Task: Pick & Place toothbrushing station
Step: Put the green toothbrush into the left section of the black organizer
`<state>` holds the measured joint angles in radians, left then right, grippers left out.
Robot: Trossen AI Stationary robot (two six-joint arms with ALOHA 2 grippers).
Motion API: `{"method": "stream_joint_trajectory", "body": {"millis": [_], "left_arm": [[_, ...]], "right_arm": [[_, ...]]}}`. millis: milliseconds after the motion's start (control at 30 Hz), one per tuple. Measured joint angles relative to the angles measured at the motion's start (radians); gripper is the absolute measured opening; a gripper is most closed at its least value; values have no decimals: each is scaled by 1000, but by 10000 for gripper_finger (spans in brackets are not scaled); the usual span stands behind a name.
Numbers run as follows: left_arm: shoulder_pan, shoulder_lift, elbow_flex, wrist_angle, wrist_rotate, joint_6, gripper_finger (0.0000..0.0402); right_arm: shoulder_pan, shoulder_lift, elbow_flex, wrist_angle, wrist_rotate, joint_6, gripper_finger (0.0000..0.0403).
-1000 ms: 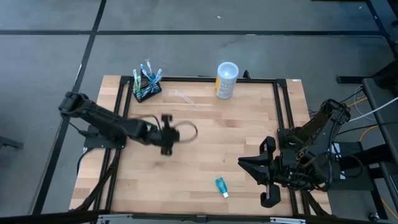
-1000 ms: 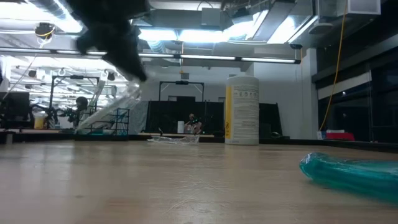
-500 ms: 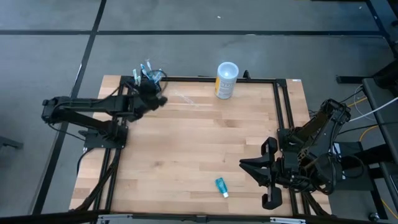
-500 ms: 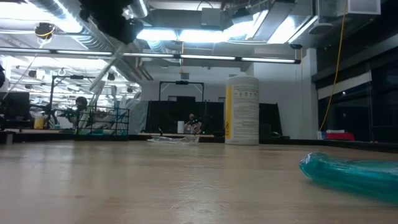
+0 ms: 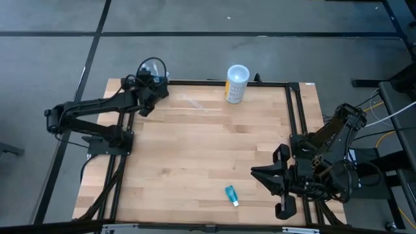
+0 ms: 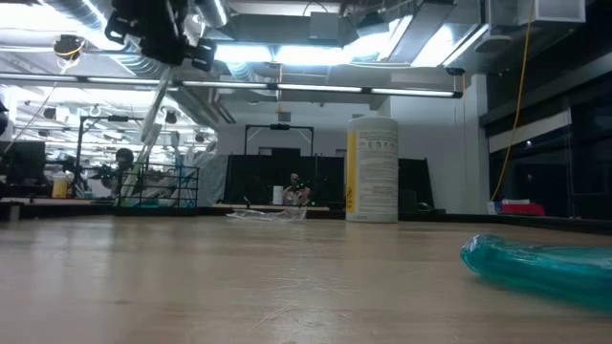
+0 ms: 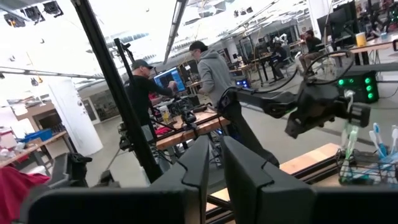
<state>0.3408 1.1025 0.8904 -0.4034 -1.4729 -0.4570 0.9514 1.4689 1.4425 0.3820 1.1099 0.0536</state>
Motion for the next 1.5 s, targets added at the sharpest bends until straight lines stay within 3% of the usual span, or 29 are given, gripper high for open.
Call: {"method": "stream_joint_trajectory", "body": {"millis": [733, 1100, 1233, 1500], "left_arm": [[262, 113, 0, -19, 21, -178, 1], [289, 197, 0, -23, 32, -277, 1], [276, 242, 0, -110, 35, -403, 1], [266, 336, 0, -419, 58, -828, 1]], "right_arm": [[19, 0, 0, 0, 114, 113, 49], [19, -1, 0, 30, 146, 122, 49], [18, -1, 0, 35, 159, 122, 49], [18, -1, 0, 45, 159, 122, 49]]}}
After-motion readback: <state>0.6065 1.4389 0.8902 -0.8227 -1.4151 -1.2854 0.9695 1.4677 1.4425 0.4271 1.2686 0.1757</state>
